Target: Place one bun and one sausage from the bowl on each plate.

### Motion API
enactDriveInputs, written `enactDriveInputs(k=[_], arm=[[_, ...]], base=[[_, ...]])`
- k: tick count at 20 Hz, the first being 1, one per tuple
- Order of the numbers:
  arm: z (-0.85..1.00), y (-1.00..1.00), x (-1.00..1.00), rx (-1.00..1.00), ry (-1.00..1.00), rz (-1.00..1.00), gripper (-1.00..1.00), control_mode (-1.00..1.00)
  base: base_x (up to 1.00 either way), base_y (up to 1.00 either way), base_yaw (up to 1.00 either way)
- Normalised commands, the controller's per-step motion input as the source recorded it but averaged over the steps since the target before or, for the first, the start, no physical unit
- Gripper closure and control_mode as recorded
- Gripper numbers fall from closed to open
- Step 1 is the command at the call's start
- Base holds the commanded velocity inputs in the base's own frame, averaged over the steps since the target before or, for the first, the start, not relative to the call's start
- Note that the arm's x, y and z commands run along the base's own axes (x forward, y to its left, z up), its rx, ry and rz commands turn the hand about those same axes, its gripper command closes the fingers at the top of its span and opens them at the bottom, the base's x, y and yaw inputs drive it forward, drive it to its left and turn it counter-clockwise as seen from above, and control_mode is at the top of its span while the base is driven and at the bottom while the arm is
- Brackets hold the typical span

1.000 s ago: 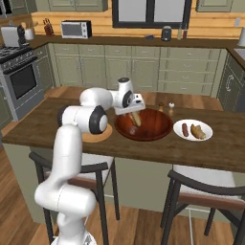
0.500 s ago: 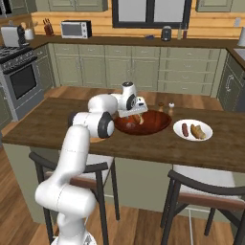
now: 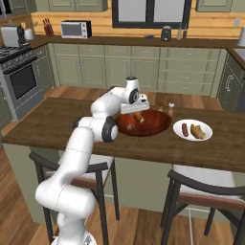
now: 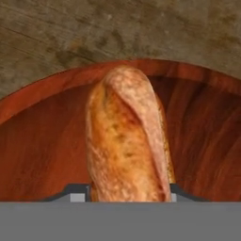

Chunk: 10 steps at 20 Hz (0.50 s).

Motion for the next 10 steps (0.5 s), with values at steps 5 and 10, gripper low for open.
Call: enactDriveInputs(k=[5, 10], arm=[[0.00, 0.01, -0.90, 0.05, -0.05, 0.00, 1.00, -1.00], [0.00, 0.01, -1.00, 0.01, -0.33, 0.00, 1.00, -1.00]], base=[[0.00, 0.00, 0.00], [0.00, 0.00, 0.00]])
